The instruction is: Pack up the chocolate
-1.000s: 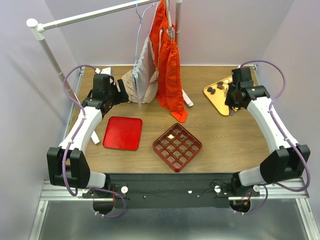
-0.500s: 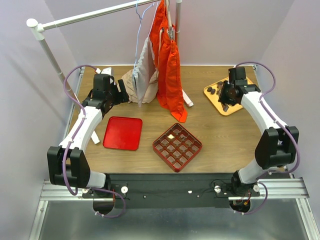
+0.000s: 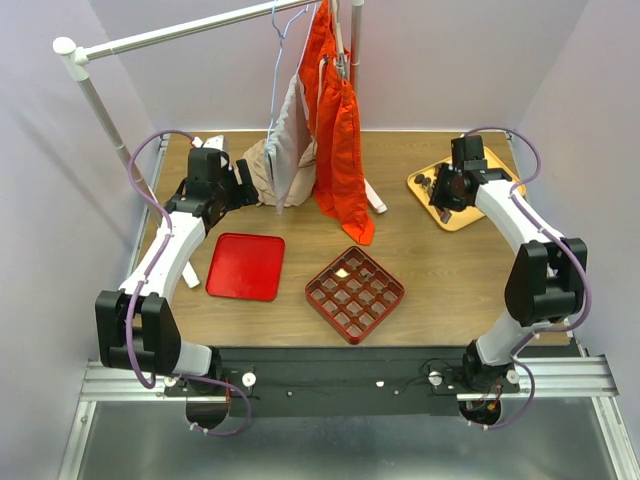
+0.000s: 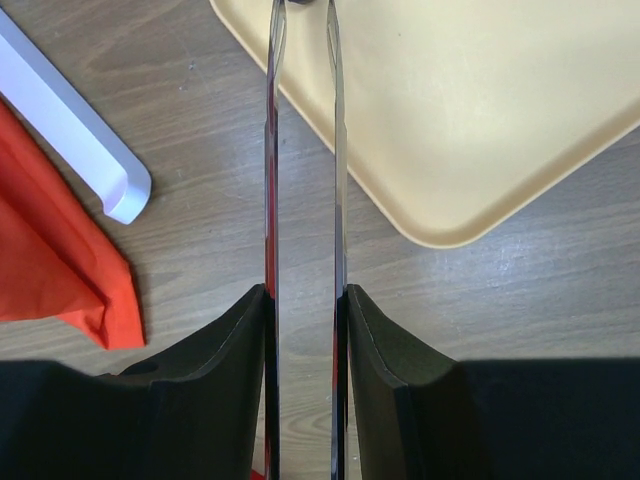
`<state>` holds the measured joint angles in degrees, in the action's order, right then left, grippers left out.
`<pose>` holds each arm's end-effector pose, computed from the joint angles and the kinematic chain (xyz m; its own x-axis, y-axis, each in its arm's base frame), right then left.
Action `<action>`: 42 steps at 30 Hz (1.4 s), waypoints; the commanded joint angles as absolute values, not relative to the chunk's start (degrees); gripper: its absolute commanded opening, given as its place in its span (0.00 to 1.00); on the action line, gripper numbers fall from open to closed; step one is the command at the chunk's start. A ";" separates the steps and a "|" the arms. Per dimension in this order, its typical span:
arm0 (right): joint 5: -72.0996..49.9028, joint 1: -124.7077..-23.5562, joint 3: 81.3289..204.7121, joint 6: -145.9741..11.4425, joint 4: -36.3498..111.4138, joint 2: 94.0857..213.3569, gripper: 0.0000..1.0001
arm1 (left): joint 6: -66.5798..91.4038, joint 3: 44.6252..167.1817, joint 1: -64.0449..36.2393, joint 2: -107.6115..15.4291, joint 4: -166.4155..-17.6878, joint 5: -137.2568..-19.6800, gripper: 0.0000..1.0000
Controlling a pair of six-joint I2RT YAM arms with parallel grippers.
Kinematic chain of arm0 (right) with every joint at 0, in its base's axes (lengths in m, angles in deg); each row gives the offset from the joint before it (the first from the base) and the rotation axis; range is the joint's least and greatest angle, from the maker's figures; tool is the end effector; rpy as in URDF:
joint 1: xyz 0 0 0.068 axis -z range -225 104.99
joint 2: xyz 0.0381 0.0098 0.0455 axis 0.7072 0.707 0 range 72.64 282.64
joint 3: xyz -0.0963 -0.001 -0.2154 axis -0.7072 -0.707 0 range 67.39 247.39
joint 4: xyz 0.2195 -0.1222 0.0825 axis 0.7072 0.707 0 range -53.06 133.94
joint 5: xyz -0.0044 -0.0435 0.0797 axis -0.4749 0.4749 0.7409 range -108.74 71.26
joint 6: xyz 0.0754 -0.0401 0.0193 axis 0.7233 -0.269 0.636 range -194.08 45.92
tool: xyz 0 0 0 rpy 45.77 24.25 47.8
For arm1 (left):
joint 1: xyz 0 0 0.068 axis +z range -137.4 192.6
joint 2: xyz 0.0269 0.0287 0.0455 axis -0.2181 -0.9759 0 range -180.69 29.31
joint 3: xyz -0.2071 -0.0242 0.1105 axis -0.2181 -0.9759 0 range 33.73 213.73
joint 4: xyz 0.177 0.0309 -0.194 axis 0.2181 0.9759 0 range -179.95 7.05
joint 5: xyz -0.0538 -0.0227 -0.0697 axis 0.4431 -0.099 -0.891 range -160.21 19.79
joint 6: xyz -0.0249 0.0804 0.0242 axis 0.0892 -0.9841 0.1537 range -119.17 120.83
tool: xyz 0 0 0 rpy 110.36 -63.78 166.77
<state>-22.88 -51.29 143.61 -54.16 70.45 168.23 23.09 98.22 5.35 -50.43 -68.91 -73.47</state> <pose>0.3856 0.0369 0.1917 -0.7676 0.2574 -0.5870 0.2081 0.9663 0.1515 0.3537 -0.0495 0.2385 -0.6084 -0.3039 -0.7331 -0.0637 0.9395 -0.3365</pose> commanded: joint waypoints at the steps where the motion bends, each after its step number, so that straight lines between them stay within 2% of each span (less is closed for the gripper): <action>1: -21.55 -50.89 144.90 -54.31 68.75 170.90 0.44 | 22.72 99.12 5.30 -51.02 -69.03 -74.16 0.84; 26: -24.54 -50.89 148.77 -54.74 68.40 177.05 0.52 | 22.54 99.83 5.30 -51.98 -68.50 -73.55 0.84; 31: -26.30 -50.89 147.98 -54.83 68.40 176.27 0.40 | 22.45 99.92 5.30 -51.98 -68.24 -73.46 0.84; 37: -27.26 -50.89 146.14 -54.92 68.49 172.85 0.31 | 22.63 99.92 5.30 -52.07 -68.50 -73.63 0.84; 42: -27.44 -50.89 141.05 -54.39 68.49 166.79 0.28 | 22.63 99.65 5.30 -51.81 -68.33 -73.55 0.84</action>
